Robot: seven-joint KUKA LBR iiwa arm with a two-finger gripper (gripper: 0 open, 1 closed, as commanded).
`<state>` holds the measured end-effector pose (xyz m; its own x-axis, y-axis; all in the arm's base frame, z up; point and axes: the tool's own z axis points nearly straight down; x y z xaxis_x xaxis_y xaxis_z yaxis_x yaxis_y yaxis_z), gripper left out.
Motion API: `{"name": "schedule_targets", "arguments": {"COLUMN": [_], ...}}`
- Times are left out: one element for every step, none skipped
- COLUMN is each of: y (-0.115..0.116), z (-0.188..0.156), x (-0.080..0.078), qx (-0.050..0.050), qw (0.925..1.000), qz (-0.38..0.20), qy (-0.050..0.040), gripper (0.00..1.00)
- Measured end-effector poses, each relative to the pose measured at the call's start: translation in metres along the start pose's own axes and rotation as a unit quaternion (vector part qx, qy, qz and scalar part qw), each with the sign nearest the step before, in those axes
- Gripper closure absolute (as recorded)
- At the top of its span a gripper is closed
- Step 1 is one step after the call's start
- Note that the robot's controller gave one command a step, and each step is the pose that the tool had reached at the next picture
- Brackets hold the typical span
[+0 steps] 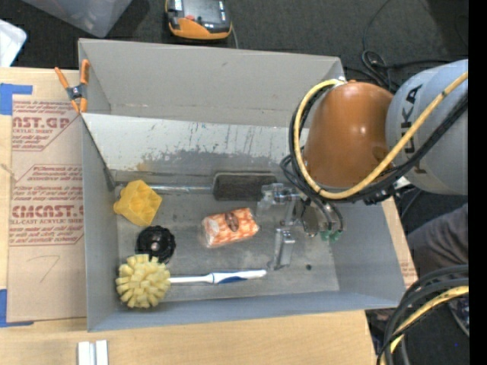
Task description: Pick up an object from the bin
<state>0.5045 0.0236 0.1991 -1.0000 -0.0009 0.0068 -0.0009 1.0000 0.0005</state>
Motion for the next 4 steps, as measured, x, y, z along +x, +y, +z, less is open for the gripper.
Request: {"name": "schedule_targets", "arguments": {"y": [0.0,0.066,0.097,0.089], "z": [-0.004,0.098,0.073,0.101], "x": [-0.002,-0.015,-0.001,0.017], "qx": [0.0,0.0,0.001,0.0], "qw": [1.0,0.9952,0.9928,0.9906], "qz": [0.0,-0.097,-0.119,-0.137], "qy": [-0.004,-0.0051,-0.0073,-0.0023], "gripper": [0.0,0.0,0.0,0.0]}}
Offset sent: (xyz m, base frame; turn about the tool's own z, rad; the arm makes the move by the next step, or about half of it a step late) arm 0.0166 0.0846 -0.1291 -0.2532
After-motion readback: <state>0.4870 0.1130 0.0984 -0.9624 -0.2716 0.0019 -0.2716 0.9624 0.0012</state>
